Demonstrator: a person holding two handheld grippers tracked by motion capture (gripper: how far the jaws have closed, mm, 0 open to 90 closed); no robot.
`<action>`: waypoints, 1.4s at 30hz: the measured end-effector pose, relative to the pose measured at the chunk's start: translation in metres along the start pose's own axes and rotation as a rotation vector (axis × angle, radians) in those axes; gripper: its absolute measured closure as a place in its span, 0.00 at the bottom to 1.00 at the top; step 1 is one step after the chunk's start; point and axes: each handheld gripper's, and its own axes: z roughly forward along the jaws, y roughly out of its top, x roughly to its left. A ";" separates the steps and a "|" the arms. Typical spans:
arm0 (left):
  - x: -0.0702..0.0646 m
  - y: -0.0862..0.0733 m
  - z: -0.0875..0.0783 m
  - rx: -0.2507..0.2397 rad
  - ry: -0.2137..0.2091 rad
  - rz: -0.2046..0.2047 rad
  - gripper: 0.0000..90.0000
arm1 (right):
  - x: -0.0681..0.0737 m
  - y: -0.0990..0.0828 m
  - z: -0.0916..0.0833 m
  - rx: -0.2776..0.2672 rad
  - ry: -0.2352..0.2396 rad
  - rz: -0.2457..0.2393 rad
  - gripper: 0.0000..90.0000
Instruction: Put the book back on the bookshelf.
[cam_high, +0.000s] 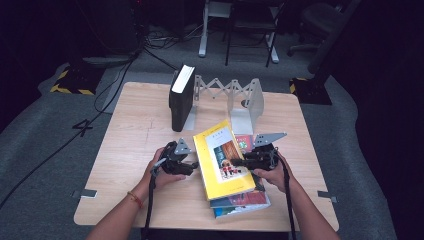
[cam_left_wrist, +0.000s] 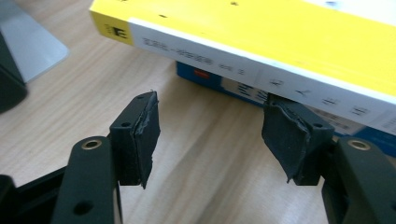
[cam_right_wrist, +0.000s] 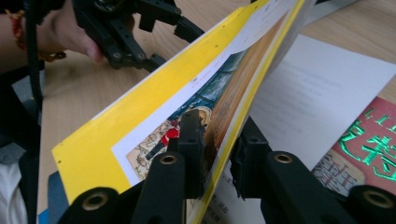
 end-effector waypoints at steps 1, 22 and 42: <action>0.001 0.001 0.001 -0.007 0.005 -0.006 0.41 | 0.001 0.000 -0.001 -0.005 -0.002 -0.011 0.87; 0.016 0.056 -0.032 -0.253 -0.137 -0.043 0.77 | 0.031 -0.017 -0.042 -0.210 -0.024 -0.194 0.80; 0.003 0.099 -0.058 -0.302 -0.166 0.093 0.98 | 0.032 -0.002 -0.038 -0.236 -0.110 -0.224 0.88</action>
